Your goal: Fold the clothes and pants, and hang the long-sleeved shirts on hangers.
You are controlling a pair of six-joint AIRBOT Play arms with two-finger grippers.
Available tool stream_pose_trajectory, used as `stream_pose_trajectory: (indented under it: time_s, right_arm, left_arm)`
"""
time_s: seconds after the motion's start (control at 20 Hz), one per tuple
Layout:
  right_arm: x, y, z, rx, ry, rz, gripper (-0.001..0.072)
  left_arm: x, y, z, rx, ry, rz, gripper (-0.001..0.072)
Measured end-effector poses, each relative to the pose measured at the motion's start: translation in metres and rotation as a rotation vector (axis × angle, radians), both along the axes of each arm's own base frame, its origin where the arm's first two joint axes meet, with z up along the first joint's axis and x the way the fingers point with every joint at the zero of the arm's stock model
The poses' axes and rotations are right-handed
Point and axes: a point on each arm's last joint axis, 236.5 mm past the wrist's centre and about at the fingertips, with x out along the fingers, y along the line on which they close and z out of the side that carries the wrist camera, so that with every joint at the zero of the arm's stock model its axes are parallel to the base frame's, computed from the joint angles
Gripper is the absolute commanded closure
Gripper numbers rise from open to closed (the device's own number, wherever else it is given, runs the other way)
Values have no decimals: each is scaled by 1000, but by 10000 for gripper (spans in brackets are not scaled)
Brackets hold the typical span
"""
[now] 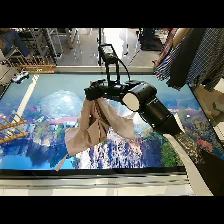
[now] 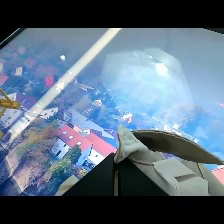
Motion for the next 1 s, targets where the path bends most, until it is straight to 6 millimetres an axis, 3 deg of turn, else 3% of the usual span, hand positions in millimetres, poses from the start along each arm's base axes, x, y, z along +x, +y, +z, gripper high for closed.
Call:
stream_pose_trajectory:
  time_s: [0.1,0.25,0.3,0.35,0.45,0.55,0.7,0.9,0.95,1.0]
  right_arm:
    - [-1,-1,-3,-9,11,1,690]
    - [-5,-3,-6,-25,30,4,689]
    - [-7,-4,-6,-29,34,5,689]
    - [-9,-5,-7,-35,41,6,689]
    - [-12,-8,-7,-46,48,10,689]
    - [-14,-9,-7,-59,46,18,689]
    - [-15,-10,-7,-70,42,24,689]
    - [-14,-9,-4,-66,26,27,689]
    - [-13,-9,-2,-60,20,26,689]
    - [-12,-8,0,-53,12,24,689]
  left_arm:
    - [4,-5,33,29,-54,-3,687]
    - [13,-21,104,88,-194,-24,662]
    - [13,-26,124,107,-225,-33,424]
    - [12,-31,139,119,-248,-38,276]
    - [4,-38,148,110,-239,-26,264]
    - [-9,-37,131,78,-178,11,264]
    - [-29,-27,76,-6,-61,71,263]
    - [-30,-15,10,-101,-1,110,266]
    - [-27,-13,-1,-114,-5,117,292]
    - [-23,-10,-12,-122,-11,122,373]
